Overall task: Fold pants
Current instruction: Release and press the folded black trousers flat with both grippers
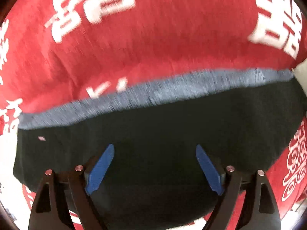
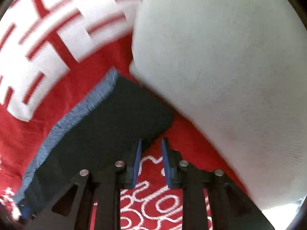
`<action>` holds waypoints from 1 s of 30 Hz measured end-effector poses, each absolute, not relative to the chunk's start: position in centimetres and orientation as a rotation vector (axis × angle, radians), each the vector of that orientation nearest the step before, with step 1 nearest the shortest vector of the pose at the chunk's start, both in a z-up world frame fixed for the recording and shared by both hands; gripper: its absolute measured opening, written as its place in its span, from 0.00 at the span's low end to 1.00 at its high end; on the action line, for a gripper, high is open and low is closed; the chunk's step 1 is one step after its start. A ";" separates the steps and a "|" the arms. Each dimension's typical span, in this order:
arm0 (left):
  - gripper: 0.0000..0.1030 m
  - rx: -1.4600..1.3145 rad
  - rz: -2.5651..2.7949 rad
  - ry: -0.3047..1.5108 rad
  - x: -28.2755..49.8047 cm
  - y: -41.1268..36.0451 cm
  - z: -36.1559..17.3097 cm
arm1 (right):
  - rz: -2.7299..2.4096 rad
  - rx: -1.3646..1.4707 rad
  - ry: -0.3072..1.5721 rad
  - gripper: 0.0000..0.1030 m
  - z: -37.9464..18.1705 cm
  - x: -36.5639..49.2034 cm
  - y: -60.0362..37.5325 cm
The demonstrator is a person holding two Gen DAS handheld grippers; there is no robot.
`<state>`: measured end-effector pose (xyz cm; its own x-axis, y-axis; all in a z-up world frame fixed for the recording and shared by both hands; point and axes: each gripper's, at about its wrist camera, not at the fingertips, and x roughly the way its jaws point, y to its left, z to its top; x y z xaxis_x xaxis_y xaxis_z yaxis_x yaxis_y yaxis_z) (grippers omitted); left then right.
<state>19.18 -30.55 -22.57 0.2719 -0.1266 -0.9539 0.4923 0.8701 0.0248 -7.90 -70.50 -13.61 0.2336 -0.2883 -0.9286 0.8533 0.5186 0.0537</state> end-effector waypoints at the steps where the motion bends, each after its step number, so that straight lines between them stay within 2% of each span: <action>1: 0.86 0.343 -0.413 1.220 19.7 -30.4 -22.5 | -0.822 0.618 1.019 0.23 -12.6 -7.3 -69.9; 5: 0.86 0.300 -0.312 1.233 23.3 -30.0 -23.5 | -0.552 0.542 1.045 0.23 -12.9 -0.5 -67.9; 11: 0.86 0.288 -0.287 1.268 22.8 -30.5 -25.9 | -0.273 0.561 1.171 0.23 -18.3 7.3 -64.5; 13: 0.91 0.261 -0.272 1.243 23.2 -30.5 -26.3 | -0.263 0.486 1.210 0.23 -19.6 7.9 -63.4; 17: 0.99 0.199 -0.261 1.256 24.8 -29.8 -27.0 | -0.333 0.468 1.173 0.18 -20.1 6.8 -65.3; 24: 0.99 0.181 -0.243 1.260 27.5 -28.9 -27.3 | -0.474 0.378 1.193 0.17 -19.6 5.8 -67.9; 25: 0.99 0.176 -0.239 1.263 27.9 -28.7 -27.1 | -0.494 0.380 1.196 0.19 -19.2 5.4 -68.0; 27: 0.99 0.182 -0.244 1.256 28.2 -28.0 -26.5 | -0.526 0.362 1.207 0.29 -18.1 4.4 -67.7; 29: 0.99 0.206 -0.260 1.251 27.6 -27.6 -25.8 | -0.506 0.374 1.202 0.34 -17.0 3.0 -66.6; 30: 0.99 0.220 -0.269 1.248 27.1 -27.3 -25.3 | -0.489 0.378 1.194 0.41 -16.3 2.2 -65.6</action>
<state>27.12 -27.28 -25.30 0.2933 -0.0808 -0.9526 0.3186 0.9477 0.0177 2.17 -65.60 -16.27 0.2854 -0.1605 -0.9449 0.5480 0.8361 0.0235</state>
